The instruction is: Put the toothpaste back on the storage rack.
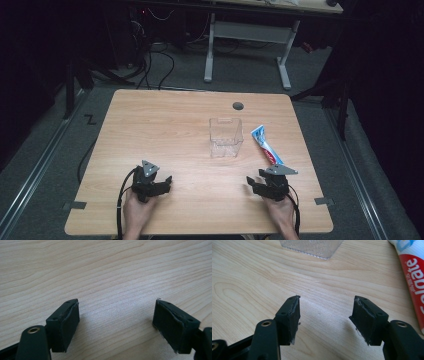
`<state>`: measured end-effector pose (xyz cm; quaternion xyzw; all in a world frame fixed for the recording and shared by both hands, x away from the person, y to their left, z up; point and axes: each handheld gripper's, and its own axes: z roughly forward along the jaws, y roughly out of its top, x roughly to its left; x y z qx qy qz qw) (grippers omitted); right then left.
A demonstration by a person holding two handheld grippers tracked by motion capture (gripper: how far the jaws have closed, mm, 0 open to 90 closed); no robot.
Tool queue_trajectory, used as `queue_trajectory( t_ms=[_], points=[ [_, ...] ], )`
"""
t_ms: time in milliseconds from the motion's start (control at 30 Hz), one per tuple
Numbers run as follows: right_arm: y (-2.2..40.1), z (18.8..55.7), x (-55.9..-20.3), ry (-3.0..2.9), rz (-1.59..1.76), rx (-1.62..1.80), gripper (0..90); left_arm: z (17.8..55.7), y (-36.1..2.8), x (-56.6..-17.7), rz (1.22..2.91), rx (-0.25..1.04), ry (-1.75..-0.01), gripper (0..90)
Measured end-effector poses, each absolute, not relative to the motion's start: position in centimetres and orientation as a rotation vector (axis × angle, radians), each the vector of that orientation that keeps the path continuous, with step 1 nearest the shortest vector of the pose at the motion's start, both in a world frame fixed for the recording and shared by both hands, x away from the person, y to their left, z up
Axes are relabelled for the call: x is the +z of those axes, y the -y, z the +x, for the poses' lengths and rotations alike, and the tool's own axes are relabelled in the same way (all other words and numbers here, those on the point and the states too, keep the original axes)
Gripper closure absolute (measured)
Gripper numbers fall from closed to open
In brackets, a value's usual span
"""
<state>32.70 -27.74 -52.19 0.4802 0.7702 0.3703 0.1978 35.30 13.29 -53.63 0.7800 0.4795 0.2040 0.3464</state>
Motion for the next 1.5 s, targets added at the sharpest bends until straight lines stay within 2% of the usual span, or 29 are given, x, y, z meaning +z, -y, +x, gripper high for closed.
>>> queue_trajectory(
  t_ms=[600, 1033, 1500],
  points=[
    [29.3, 32.2, -51.0, -2.099, 1.344, 1.087, 39.3, 35.3, -13.3, -53.6, 2.025, 0.528, -1.245, 21.6],
    [30.0, 32.9, -50.9, -2.143, 1.386, 1.114, 36.3, 35.3, -13.3, -53.6, 2.025, 0.528, -1.245, 21.5],
    [31.8, 33.3, -48.3, -2.099, 1.409, 1.082, 41.1, 35.3, -13.3, -53.6, 2.025, 0.528, -1.245, 21.5]
  ],
)
